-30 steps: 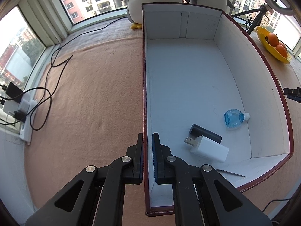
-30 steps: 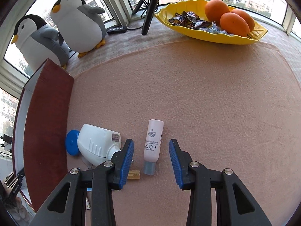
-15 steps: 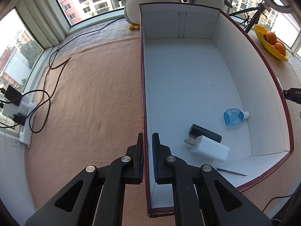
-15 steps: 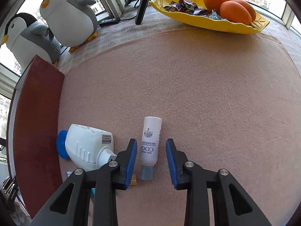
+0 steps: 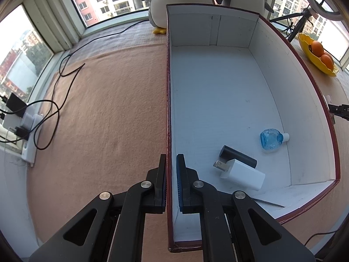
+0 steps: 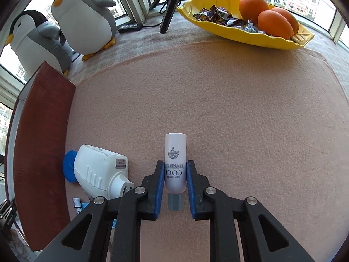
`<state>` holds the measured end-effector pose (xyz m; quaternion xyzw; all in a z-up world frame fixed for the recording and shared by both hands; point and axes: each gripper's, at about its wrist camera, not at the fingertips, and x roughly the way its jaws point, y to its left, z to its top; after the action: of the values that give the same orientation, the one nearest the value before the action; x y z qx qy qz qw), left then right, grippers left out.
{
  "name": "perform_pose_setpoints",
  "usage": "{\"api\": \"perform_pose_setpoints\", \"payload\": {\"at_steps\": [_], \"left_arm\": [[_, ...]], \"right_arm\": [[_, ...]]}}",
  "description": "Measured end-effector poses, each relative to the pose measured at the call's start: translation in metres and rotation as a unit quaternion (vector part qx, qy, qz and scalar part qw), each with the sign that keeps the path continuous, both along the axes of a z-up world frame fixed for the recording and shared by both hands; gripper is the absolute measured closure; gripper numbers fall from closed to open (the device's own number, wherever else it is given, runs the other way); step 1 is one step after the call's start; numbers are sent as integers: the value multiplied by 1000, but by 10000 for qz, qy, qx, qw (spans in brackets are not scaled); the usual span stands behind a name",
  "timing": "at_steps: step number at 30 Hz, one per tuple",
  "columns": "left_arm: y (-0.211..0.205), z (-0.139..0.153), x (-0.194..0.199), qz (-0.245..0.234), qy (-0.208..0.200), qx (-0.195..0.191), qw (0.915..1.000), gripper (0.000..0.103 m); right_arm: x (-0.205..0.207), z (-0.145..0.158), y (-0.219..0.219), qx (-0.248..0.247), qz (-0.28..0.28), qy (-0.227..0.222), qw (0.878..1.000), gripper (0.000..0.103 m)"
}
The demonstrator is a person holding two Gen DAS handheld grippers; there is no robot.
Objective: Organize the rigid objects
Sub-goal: 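Grasp the white lotion tube upright with the right tool, then carry the lotion tube over the box and release it inside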
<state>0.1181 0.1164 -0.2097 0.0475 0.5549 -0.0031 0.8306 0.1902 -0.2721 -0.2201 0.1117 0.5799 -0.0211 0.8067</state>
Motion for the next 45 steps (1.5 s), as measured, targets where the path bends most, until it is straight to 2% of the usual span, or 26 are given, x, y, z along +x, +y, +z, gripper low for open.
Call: {"api": "perform_pose_setpoints", "payload": {"at_steps": [7, 15, 21, 26, 37, 45], "left_arm": [[2, -1, -2, 167, -21, -98, 9998, 97], [6, -2, -4, 425, -70, -229, 9988, 97], [9, -2, -6, 626, -116, -319, 9975, 97], [11, -2, -8, 780, -146, -393, 9961, 97], [14, -3, -9, 1014, -203, -444, 9936, 97], [15, -3, -10, 1113, -226, -474, 9924, 97]], "right_arm": [[-1, 42, 18, -44, 395, -460, 9982, 85], [-2, 75, 64, 108, 1068, -752, 9914, 85], [-3, 90, 102, 159, 1616, -883, 9828, 85], [-8, 103, 137, 118, 2174, -1002, 9708, 85], [-21, 104, 209, 26, 3204, -1044, 9415, 85], [-30, 93, 239, -52, 3611, -941, 9278, 85]]}}
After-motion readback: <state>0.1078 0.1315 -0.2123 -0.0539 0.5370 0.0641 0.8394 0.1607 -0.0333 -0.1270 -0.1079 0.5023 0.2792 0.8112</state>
